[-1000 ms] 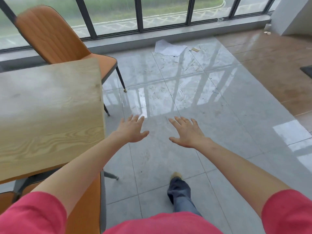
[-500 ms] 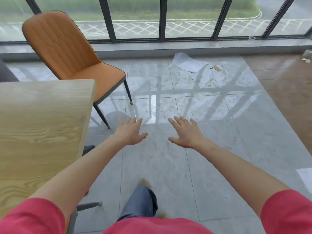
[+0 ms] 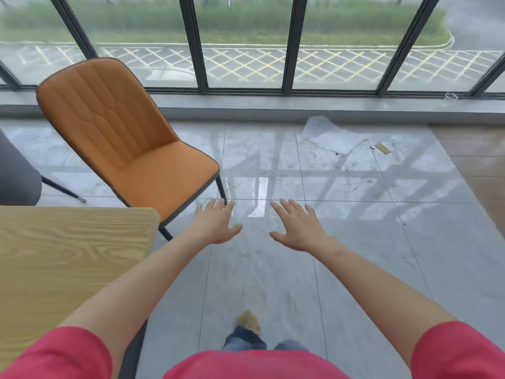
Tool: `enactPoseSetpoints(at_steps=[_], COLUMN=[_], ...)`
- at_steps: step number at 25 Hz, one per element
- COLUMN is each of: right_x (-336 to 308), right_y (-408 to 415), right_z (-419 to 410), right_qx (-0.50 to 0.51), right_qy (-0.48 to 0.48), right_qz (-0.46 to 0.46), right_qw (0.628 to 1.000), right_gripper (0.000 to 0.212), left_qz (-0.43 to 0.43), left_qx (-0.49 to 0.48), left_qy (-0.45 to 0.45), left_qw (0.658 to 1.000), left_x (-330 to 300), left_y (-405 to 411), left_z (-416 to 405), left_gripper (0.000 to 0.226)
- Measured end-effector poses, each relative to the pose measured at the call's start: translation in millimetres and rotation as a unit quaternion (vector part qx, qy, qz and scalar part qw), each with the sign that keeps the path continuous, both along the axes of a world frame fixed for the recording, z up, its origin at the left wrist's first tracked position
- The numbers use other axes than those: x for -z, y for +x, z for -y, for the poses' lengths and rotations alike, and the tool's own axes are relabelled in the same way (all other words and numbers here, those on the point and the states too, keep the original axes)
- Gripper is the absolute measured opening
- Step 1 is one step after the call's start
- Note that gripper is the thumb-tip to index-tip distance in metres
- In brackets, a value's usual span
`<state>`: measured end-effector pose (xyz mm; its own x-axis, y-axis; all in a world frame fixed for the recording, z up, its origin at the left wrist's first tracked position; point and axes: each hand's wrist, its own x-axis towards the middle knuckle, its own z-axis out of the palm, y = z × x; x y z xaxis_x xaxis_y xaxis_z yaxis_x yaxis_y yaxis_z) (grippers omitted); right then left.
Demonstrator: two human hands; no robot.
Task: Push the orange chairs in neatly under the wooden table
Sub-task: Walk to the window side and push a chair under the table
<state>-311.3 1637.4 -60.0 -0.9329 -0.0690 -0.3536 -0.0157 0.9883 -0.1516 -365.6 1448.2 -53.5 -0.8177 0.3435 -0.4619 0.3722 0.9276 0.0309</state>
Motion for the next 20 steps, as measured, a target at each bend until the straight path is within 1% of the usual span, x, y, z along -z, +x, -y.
enactPoseSetpoints(at_steps=[4, 9, 12, 16, 20], right_x=[3.4, 12.1, 15.6, 16.0, 11.8], right_y=[-78.1, -173.3, -234.7, -317.0, -389.6], right_z=[-7.2, -31.2, -53.0, -80.0, -103.0], right_qx=[-0.026, -0.061, -0.083, -0.111, -0.146], right_qy=[0.006, 0.015, 0.02, 0.004, 0.005], right_qz=[0.009, 0.016, 0.017, 0.027, 0.029], right_qw=[1.0, 0.998, 0.996, 0.993, 0.989], right_gripper=[0.071, 0.071, 0.071, 0.071, 0.071], left_qz=[0.019, 0.03, 0.033, 0.044, 0.042], left_qx=[-0.015, -0.045, -0.072, -0.118, -0.168], left_qy=[-0.017, -0.001, 0.007, -0.001, 0.005], left_qw=[1.0, 0.999, 0.997, 0.992, 0.985], left_x=[-1.4, 5.9, 12.3, 19.3, 12.9], left_y=[-72.3, -154.4, -205.5, -275.3, -336.8], left_z=[-5.7, -28.3, -49.0, -74.2, -94.0], left_gripper=[0.069, 0.066, 0.066, 0.061, 0.068])
